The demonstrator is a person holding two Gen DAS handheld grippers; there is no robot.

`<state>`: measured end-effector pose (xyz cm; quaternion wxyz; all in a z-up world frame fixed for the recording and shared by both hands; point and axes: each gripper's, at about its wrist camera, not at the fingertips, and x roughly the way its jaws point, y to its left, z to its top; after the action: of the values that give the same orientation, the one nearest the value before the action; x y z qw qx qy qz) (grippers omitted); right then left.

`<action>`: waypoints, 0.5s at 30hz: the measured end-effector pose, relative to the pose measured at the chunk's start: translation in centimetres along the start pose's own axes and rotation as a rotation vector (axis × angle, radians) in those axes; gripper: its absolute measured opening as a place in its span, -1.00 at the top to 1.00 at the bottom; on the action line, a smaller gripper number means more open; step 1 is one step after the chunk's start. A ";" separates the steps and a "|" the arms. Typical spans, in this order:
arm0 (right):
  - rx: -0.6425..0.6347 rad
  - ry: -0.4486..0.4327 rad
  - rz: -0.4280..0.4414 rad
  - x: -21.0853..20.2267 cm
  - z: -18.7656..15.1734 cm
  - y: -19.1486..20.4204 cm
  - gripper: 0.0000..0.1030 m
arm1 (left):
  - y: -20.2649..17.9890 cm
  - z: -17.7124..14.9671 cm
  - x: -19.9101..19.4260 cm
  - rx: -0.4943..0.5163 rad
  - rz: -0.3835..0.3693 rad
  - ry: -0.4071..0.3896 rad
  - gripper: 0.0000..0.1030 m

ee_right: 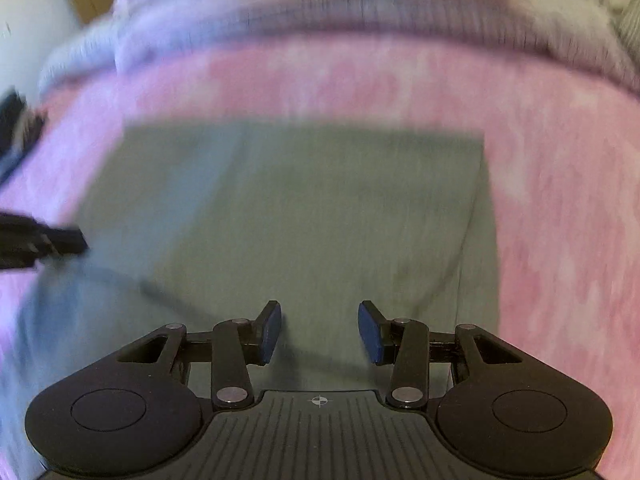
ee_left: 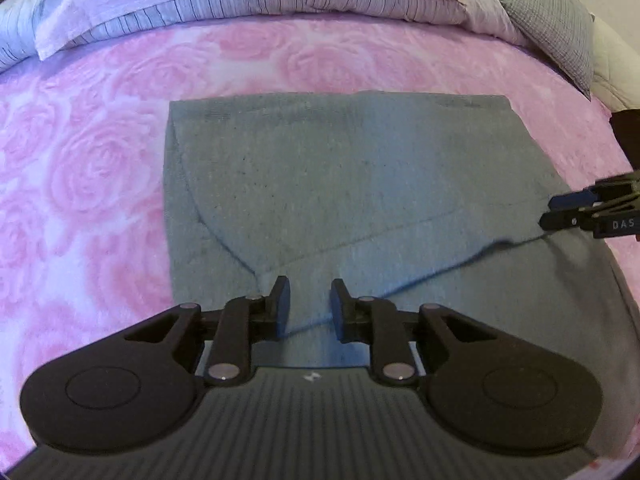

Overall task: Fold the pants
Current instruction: 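Move both tools to the folded edge of the skirt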

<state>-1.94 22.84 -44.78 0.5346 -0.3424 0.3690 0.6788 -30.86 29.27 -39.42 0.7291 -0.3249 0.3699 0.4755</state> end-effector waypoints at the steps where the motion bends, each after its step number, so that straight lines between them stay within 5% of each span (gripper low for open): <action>1: -0.008 0.024 0.006 -0.1 0.4 0.1 0.21 | 0.1 0.4 -0.2 -0.001 -0.003 0.015 0.65; 8: 0.082 -0.027 0.038 -0.5 4.6 -6.0 0.07 | 5.5 5.3 -0.7 -0.090 -0.020 -0.029 0.54; 15: 0.240 -0.055 0.108 3.1 10.1 -14.7 0.03 | 12.2 12.0 4.4 -0.211 -0.077 -0.012 0.34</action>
<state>11.14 35.32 -44.46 0.5444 -0.2368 0.4509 0.6666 -38.30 45.32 -38.48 0.7108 -0.4109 0.3007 0.4852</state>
